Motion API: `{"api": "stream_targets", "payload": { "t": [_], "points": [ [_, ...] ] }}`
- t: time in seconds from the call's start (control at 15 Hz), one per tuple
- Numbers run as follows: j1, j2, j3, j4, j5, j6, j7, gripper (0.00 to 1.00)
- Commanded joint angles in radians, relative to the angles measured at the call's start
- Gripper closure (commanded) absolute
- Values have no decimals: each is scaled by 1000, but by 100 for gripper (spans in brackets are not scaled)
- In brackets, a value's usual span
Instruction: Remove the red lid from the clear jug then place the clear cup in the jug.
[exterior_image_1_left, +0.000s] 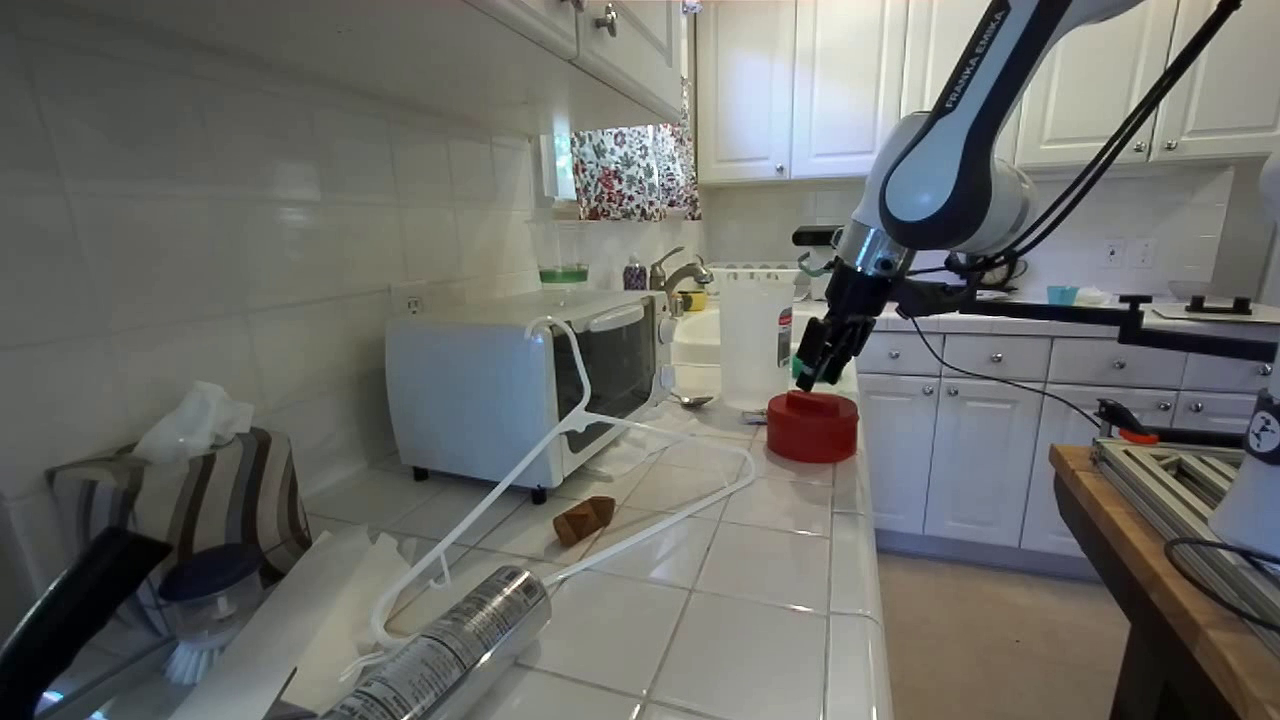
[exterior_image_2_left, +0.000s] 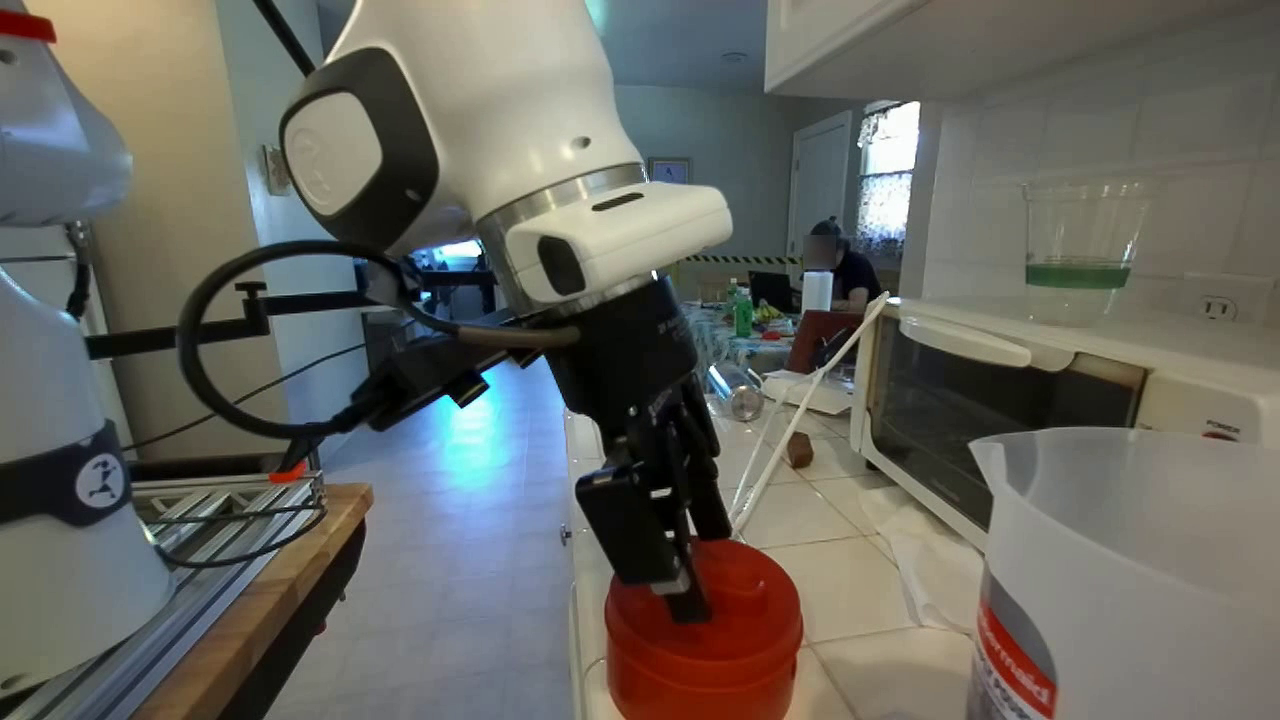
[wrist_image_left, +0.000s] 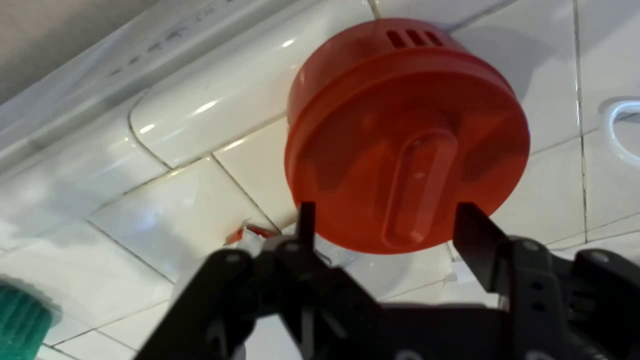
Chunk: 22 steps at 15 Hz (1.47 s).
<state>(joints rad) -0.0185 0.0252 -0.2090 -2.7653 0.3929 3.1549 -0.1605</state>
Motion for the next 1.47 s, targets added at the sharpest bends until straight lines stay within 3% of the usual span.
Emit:
{"api": "stream_targets", "payload": {
  "t": [0.0, 0.2, 0.27, 0.4, 0.47, 0.6, 0.73, 0.87, 0.93, 1.2, 1.4],
  "points": [
    [-1, 7, -4, 0, 14, 22, -7, 22],
    [-3, -1, -42, 0, -56, -5, 15, 8],
    [-66, -1, -12, 0, -146, -4, 39, 0],
    [-104, -33, -29, 3, -237, -41, 10, 0],
    [-80, -49, -91, 2, -312, -47, 26, 0],
    [-130, -89, -113, 26, -458, -97, 67, 0],
    [-197, -173, -89, 67, -618, -212, 152, 0],
    [-222, -291, -38, 102, -704, -362, 225, 0],
    [-234, -331, 8, 117, -672, -418, 208, 0],
    [-188, -453, 78, 175, -598, -598, 201, 0],
    [-168, -466, 87, 177, -558, -575, 193, 0]
  ]
}}
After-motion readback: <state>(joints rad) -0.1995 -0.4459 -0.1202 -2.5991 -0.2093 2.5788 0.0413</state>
